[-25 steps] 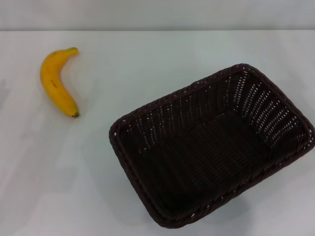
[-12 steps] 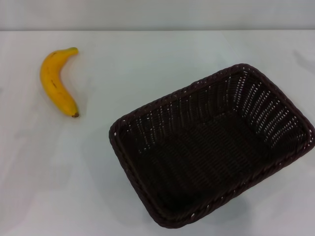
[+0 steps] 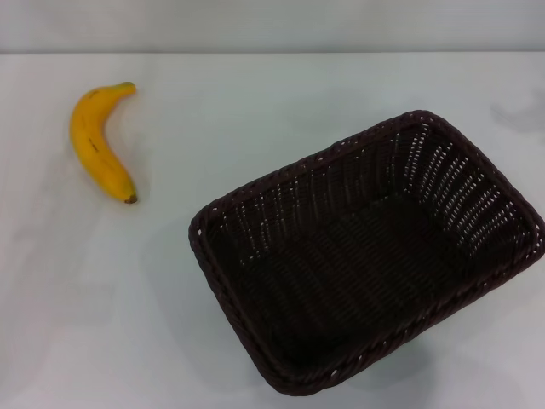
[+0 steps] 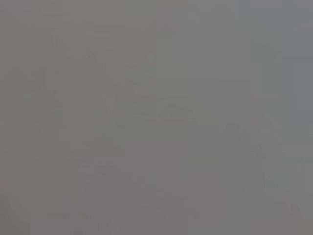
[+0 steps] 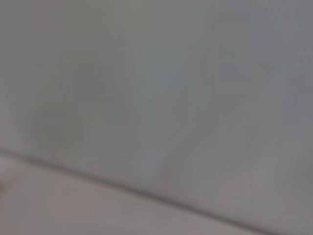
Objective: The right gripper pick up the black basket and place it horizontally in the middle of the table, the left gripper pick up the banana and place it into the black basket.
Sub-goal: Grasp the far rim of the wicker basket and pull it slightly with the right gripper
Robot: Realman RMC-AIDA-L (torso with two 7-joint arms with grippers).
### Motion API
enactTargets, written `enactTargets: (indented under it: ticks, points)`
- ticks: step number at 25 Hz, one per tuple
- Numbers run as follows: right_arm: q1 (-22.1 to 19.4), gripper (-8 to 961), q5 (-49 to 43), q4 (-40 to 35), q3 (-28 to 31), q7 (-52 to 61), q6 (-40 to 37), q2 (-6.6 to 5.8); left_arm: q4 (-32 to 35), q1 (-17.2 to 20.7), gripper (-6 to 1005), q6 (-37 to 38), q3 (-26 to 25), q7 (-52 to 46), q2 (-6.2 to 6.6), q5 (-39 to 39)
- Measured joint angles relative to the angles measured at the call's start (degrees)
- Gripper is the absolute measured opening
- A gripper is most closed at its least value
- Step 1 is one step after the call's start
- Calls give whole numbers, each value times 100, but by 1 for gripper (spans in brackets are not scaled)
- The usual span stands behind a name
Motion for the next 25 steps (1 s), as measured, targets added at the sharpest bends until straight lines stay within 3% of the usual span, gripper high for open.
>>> enactTargets:
  ticks: [5,11,18,25]
  points:
    - [764,793,-1095,-12,-203,283,1015,23,0,-89,879,103,1,28,1,39]
    - [1565,791,-1821,992,-746,657,1270,168,-1,-48,879,112,1,36,109,43]
    - [2112,774,-2033,1949,-1225,816,1353,407,-1,29,879,209,-1,41,214,15]
    - [2378,756,-2406,2650,-1243,915,1363,455,-1,49,879,276,29,14,320,50]
